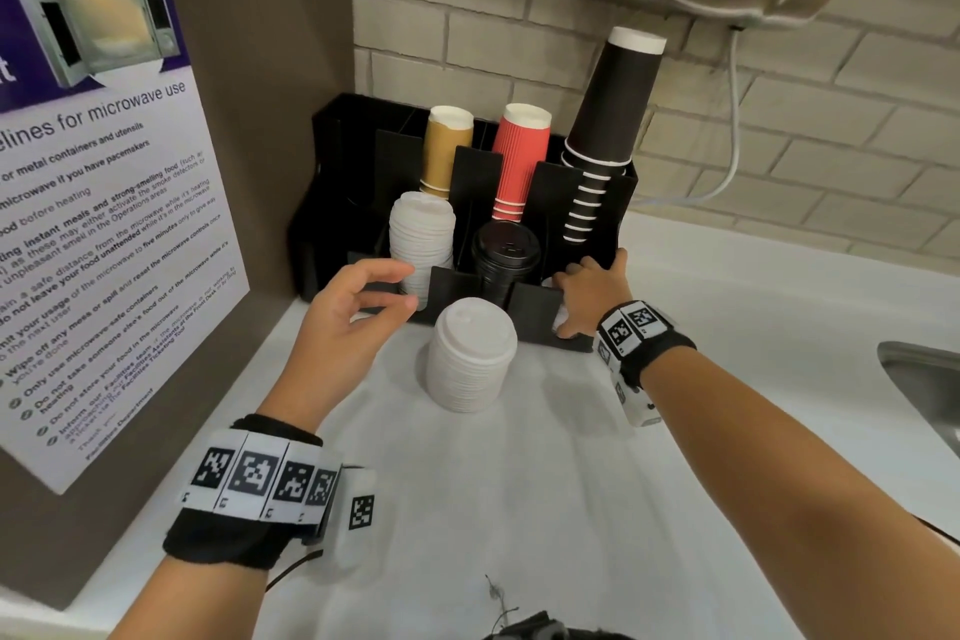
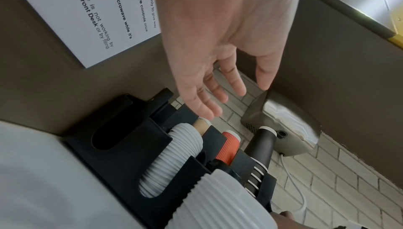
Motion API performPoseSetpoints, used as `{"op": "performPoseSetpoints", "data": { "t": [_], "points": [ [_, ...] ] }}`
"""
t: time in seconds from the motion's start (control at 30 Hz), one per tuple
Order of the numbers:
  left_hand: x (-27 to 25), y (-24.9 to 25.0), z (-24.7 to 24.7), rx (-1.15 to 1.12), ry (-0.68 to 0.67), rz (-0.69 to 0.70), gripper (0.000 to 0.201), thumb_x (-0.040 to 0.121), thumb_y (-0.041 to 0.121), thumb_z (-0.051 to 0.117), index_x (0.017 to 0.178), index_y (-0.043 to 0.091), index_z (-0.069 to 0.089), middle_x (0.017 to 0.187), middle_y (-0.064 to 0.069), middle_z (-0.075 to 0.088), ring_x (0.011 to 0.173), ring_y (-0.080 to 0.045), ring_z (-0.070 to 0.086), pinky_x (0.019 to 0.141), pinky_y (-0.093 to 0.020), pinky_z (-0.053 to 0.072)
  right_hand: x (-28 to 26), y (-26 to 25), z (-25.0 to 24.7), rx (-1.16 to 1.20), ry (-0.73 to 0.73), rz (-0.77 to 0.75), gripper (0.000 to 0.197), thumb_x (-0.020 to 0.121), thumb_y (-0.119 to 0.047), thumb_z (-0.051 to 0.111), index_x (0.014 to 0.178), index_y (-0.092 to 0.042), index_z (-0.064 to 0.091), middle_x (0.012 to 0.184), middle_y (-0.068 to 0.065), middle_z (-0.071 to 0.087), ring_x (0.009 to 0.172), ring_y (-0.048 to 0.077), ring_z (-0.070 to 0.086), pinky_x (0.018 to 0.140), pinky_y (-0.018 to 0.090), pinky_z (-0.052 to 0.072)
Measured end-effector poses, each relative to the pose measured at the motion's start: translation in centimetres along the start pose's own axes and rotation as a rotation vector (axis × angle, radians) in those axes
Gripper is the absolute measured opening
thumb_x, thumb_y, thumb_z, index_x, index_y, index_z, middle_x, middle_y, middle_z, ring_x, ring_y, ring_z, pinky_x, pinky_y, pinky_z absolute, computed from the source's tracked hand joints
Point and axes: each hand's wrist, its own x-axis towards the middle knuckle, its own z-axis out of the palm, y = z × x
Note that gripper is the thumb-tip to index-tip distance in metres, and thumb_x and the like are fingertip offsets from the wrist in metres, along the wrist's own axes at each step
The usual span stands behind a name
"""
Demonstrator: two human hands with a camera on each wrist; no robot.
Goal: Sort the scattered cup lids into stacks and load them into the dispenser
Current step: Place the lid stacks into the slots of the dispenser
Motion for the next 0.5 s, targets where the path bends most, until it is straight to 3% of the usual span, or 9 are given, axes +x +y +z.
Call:
{"op": "performPoseSetpoints", "data": {
  "t": [0.07, 0.17, 0.2, 0.23, 0.3, 0.33, 0.37, 0.43, 0.5],
  "points": [
    [-0.1, -0.1, -0.1, -0.001, 0.007, 0.003, 0.027, 0.090, 0.007, 0.064, 0.108, 0.026, 0.063, 0.114, 0.006, 0.061, 0.086, 0.008, 0.062, 0.074, 0.001, 0.041, -0.3, 0.0, -0.3, -0.014, -0.066, -0.009, 0.069, 0.075, -0.050, 0.065, 0.138, -0.028, 0.044, 0.130, -0.001, 0.050, 0.124, 0.021, 0.040, 0.107, 0.059, 0.016],
    [-0.3, -0.2, -0.4, 0.000, 0.014, 0.005, 0.027, 0.090, 0.008, 0.065, 0.105, 0.029, 0.063, 0.113, 0.008, 0.061, 0.087, 0.008, 0.061, 0.074, 0.001, 0.040, -0.9, 0.4, -1.9, 0.098, -0.194, 0.013, 0.048, 0.082, -0.035, 0.062, 0.127, -0.020, 0.053, 0.120, 0.001, 0.053, 0.123, 0.023, 0.038, 0.106, 0.063, 0.015],
    [-0.3, -0.2, -0.5, -0.001, 0.017, 0.006, 0.027, 0.090, 0.008, 0.065, 0.105, 0.030, 0.063, 0.113, 0.008, 0.061, 0.086, 0.008, 0.061, 0.074, 0.000, 0.040, -1.2, 0.5, -2.5, 0.173, -0.162, 0.040, 0.041, 0.085, -0.027, 0.059, 0.124, -0.019, 0.054, 0.118, 0.003, 0.054, 0.123, 0.025, 0.038, 0.106, 0.063, 0.015],
    [-0.3, -0.2, -0.7, -0.002, 0.021, 0.007, 0.027, 0.090, 0.008, 0.065, 0.104, 0.031, 0.063, 0.112, 0.009, 0.062, 0.086, 0.007, 0.061, 0.075, 0.000, 0.041, -1.5, 0.6, -3.0, 0.267, -0.057, 0.074, 0.037, 0.086, -0.020, 0.055, 0.123, -0.018, 0.055, 0.119, 0.004, 0.054, 0.123, 0.026, 0.038, 0.107, 0.061, 0.017],
    [-0.2, -0.3, -0.8, -0.005, 0.029, 0.009, 0.027, 0.090, 0.008, 0.065, 0.103, 0.032, 0.063, 0.110, 0.011, 0.062, 0.085, 0.007, 0.061, 0.075, -0.002, 0.042, -2.3, -0.1, -3.8, 0.538, 0.316, 0.100, 0.036, 0.088, -0.013, 0.052, 0.123, -0.016, 0.057, 0.120, 0.007, 0.057, 0.119, 0.028, 0.045, 0.104, 0.049, 0.031],
    [-0.2, -0.4, -0.9, -0.008, 0.034, 0.007, 0.027, 0.090, 0.009, 0.065, 0.103, 0.032, 0.064, 0.109, 0.012, 0.062, 0.085, 0.007, 0.061, 0.075, -0.002, 0.042, -2.8, -0.9, -4.3, 0.716, 0.451, 0.042, 0.033, 0.088, -0.014, 0.054, 0.121, -0.014, 0.059, 0.117, 0.008, 0.059, 0.114, 0.028, 0.050, 0.099, 0.044, 0.039],
    [-0.2, -0.5, -0.9, -0.012, 0.038, 0.004, 0.027, 0.090, 0.009, 0.065, 0.103, 0.032, 0.064, 0.107, 0.013, 0.063, 0.084, 0.006, 0.061, 0.075, -0.003, 0.043, -3.4, -2.1, -4.7, 0.867, 0.470, -0.053, 0.032, 0.088, -0.018, 0.060, 0.120, -0.013, 0.060, 0.114, 0.009, 0.060, 0.109, 0.026, 0.054, 0.093, 0.039, 0.043],
    [-0.1, -0.8, -0.8, -0.021, 0.040, -0.002, 0.027, 0.090, 0.009, 0.065, 0.101, 0.033, 0.064, 0.104, 0.013, 0.063, 0.083, 0.005, 0.061, 0.077, -0.008, 0.045, -4.5, -4.7, -4.9, 0.962, 0.251, -0.216, 0.053, 0.082, -0.038, 0.071, 0.128, -0.019, 0.055, 0.121, 0.007, 0.054, 0.109, 0.020, 0.051, 0.091, 0.030, 0.041],
    [-0.1, -1.0, -0.7, -0.036, 0.034, -0.012, 0.027, 0.089, 0.008, 0.065, 0.101, 0.032, 0.065, 0.100, 0.010, 0.064, 0.084, 0.000, 0.062, 0.080, -0.015, 0.046, -5.0, -6.8, -4.5, 0.906, 0.021, -0.228, 0.081, 0.070, -0.057, 0.075, 0.139, -0.031, 0.040, 0.131, 0.004, 0.045, 0.120, 0.021, 0.042, 0.097, 0.033, 0.038]
  ]
}}
